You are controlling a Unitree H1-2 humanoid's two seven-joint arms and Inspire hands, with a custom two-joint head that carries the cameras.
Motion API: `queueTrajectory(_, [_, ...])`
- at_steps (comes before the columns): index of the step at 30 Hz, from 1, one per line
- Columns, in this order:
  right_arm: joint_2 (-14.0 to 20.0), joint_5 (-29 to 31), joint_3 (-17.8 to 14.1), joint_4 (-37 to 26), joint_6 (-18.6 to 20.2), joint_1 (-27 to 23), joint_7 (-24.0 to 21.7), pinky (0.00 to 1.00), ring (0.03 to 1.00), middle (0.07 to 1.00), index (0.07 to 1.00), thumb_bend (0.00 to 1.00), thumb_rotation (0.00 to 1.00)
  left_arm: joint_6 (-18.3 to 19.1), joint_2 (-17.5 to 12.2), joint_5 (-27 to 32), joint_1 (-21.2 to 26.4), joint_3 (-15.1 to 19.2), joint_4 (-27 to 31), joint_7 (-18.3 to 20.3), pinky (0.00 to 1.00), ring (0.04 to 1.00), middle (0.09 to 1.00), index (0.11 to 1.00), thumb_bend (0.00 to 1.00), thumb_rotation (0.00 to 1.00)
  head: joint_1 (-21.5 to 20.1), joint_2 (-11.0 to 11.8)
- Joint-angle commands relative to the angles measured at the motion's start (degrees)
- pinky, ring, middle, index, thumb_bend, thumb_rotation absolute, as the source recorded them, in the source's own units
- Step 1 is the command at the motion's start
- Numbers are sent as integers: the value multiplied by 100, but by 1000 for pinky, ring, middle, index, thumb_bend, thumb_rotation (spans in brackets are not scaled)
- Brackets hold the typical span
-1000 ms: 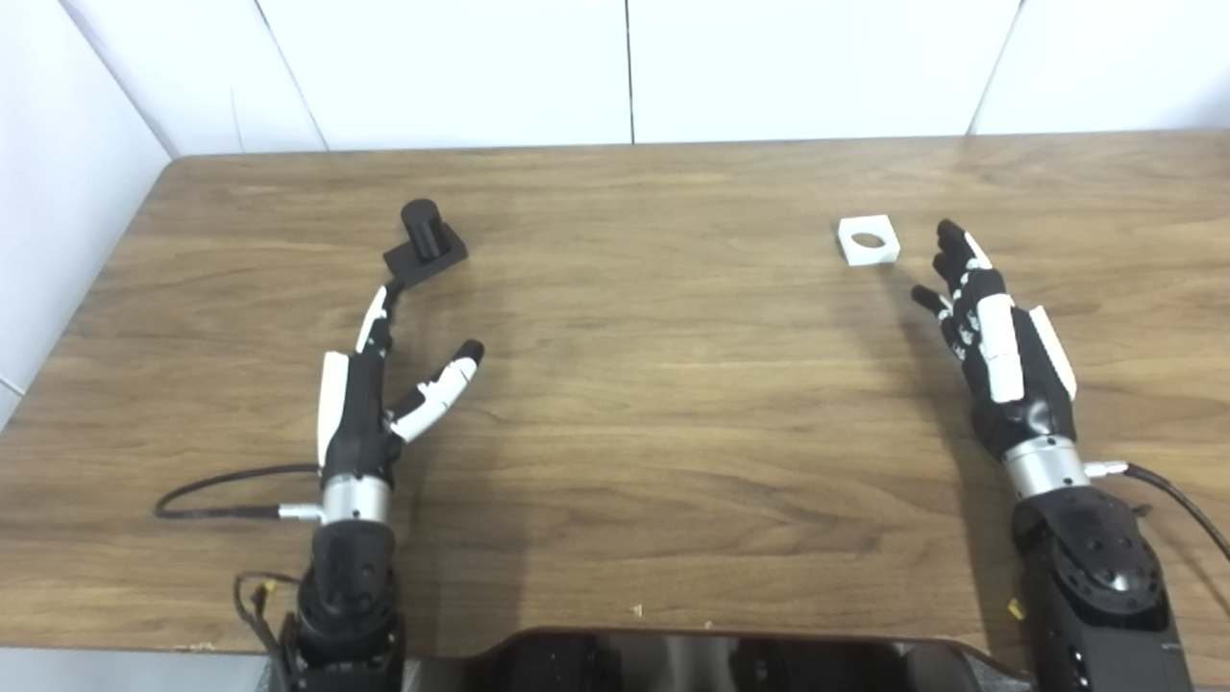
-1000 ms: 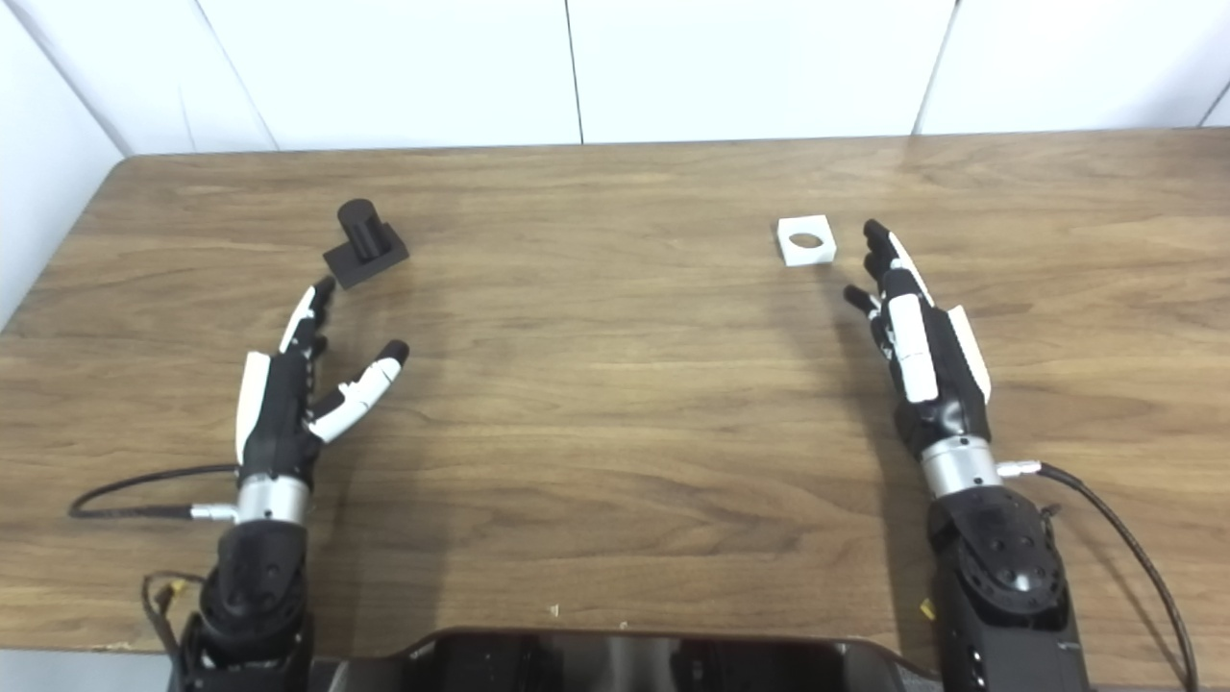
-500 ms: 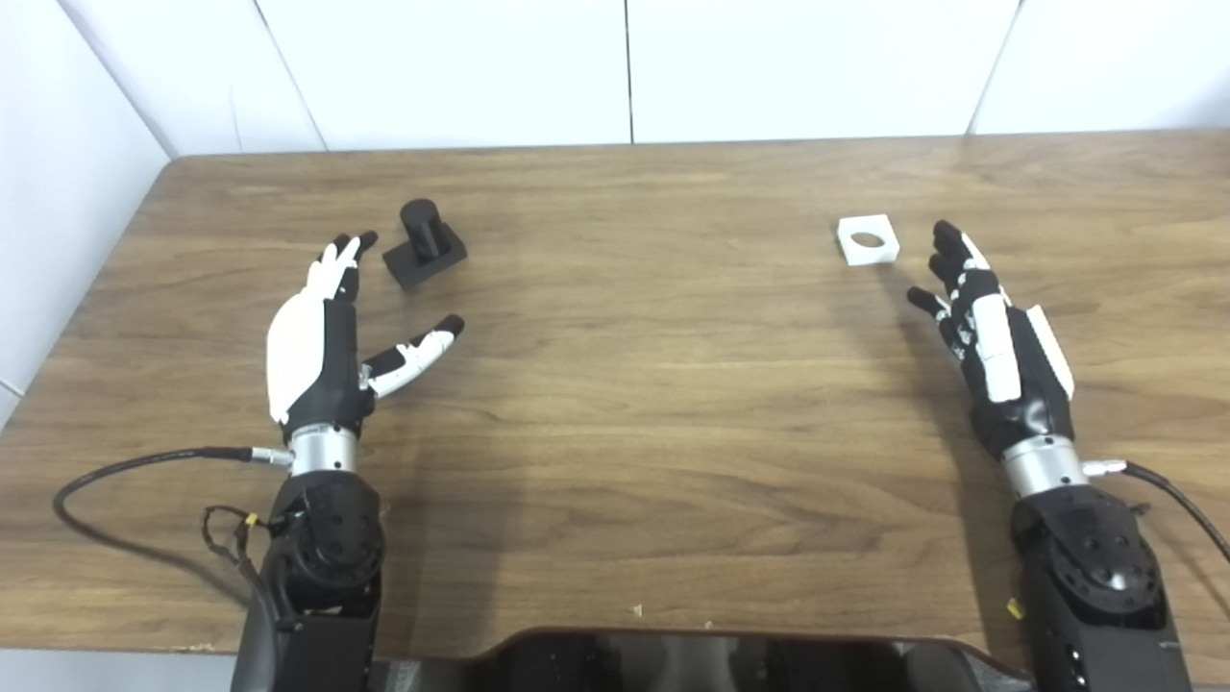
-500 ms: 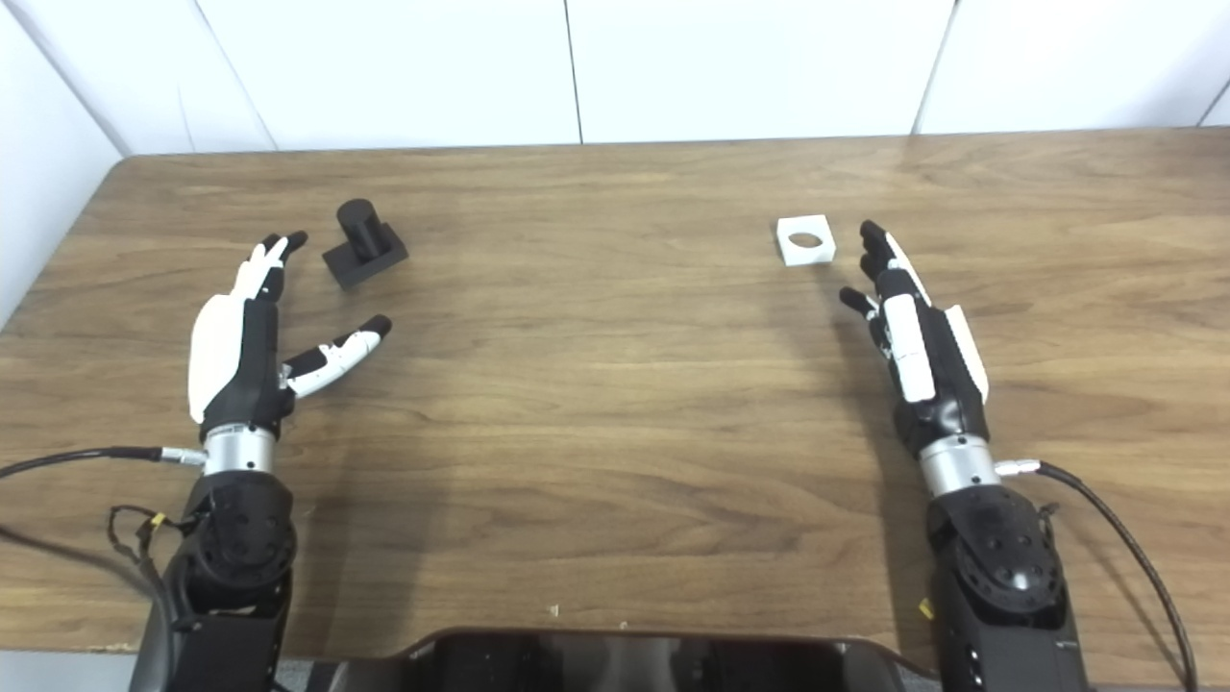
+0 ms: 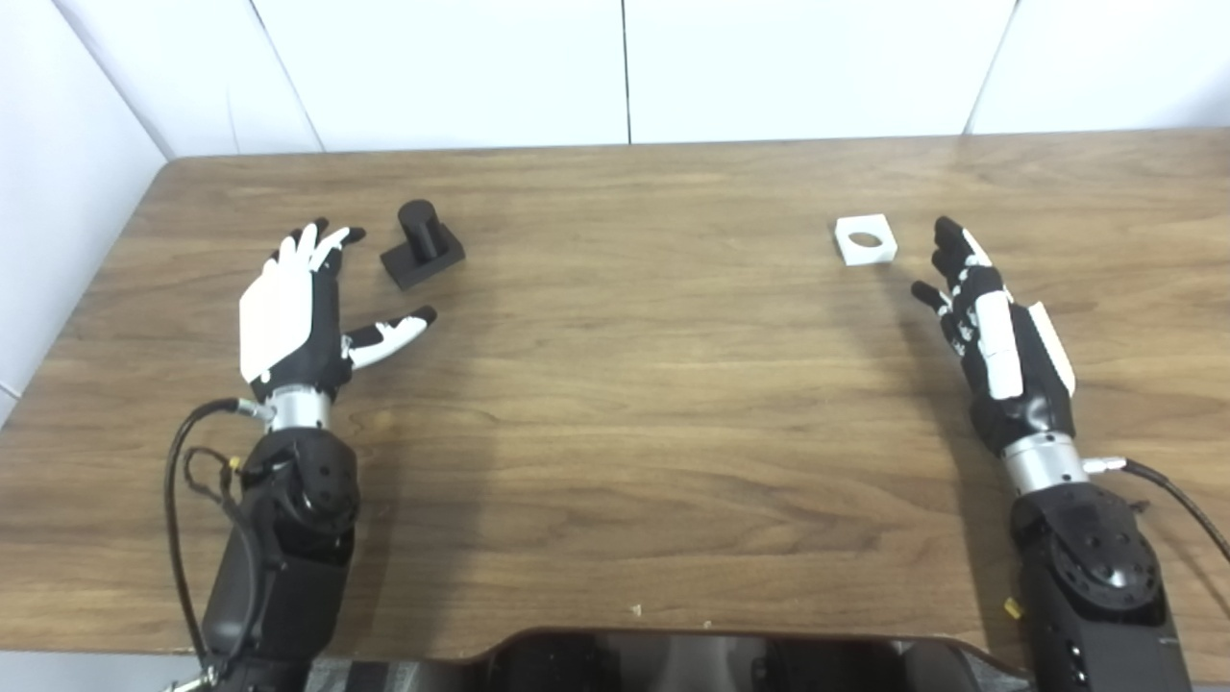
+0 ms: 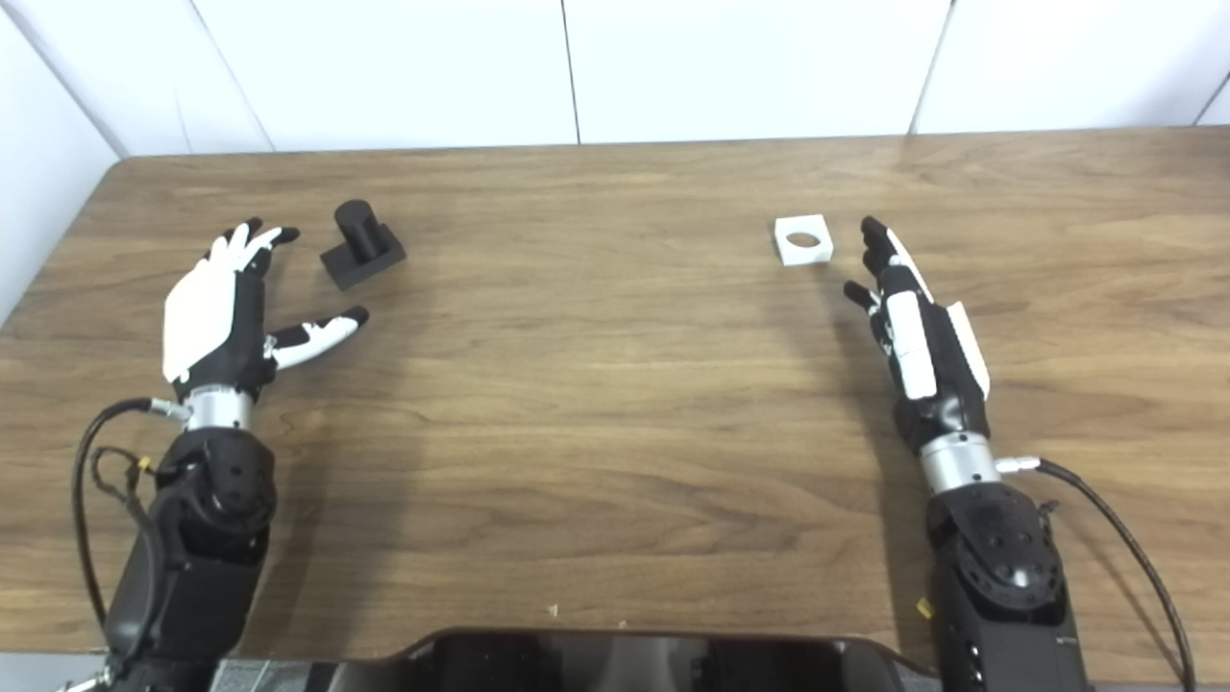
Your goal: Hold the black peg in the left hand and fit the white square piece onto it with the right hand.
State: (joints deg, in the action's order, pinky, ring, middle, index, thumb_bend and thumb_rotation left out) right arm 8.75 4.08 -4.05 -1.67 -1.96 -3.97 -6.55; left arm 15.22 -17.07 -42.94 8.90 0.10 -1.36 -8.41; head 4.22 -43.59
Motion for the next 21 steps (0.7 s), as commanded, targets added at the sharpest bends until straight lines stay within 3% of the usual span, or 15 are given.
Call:
queueTrajectory(1, [-27,52,-1,322,-197,226,-11,898,987,981,946,629,998,-1,-222,-95,340,9,-42,-123,1000,1000,962,823,757,382,6,0])
queueTrajectory(13, [-79,36,16,309,-238,329,38,877,978,967,942,648,982,86,-418,-24,751,-89,-587,-51,1000,1000,950,821,736,394,-18,29])
queueTrajectory(21, [-139,-31,22,308,-250,422,102,878,976,963,935,669,981,-152,-573,160,1047,-183,-1118,-119,1000,998,936,814,737,394,-48,42])
